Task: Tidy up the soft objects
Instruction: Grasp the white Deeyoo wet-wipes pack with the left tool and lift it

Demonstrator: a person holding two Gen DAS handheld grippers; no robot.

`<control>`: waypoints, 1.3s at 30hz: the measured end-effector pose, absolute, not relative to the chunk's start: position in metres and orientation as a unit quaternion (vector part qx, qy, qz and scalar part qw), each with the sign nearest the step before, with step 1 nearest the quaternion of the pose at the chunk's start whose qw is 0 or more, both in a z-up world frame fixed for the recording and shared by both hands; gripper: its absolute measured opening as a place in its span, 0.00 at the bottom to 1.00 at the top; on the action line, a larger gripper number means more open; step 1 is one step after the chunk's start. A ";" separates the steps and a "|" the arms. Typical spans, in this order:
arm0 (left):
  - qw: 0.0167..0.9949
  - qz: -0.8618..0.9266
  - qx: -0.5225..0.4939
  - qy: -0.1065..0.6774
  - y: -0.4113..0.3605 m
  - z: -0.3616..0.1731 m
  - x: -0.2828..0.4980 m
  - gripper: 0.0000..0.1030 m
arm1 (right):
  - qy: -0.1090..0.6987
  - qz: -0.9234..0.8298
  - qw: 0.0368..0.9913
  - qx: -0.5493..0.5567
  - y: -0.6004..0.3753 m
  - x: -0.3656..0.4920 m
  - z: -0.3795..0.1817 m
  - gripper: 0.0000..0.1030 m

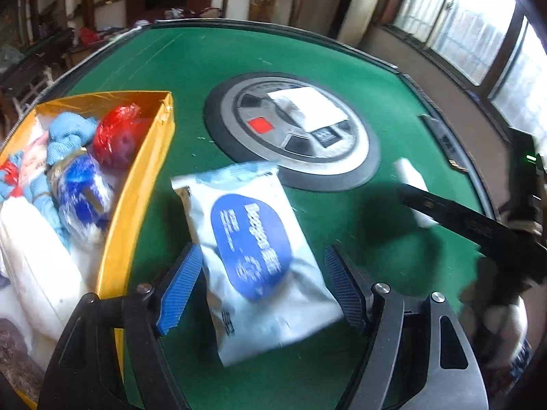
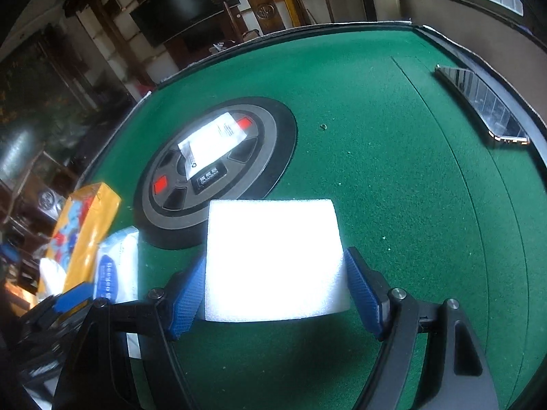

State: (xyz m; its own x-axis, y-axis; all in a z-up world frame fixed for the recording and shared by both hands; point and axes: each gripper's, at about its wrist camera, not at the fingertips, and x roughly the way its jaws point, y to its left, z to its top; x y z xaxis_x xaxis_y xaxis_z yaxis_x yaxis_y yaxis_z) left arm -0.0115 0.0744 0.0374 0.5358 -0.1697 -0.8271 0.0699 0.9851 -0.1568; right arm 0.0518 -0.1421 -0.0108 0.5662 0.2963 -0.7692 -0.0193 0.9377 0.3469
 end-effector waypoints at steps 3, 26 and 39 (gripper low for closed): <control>0.880 -0.034 -0.025 0.473 0.067 0.031 0.003 0.74 | 0.455 0.095 0.870 0.164 -0.145 0.048 -0.011 0.70; 0.887 -0.117 -0.034 0.446 0.047 0.039 -0.009 0.65 | 0.435 0.085 0.880 0.174 -0.148 0.046 -0.009 0.70; 0.904 -0.101 -0.025 0.415 0.067 0.072 -0.039 0.65 | 0.409 0.080 0.894 0.166 -0.146 0.043 -0.003 0.70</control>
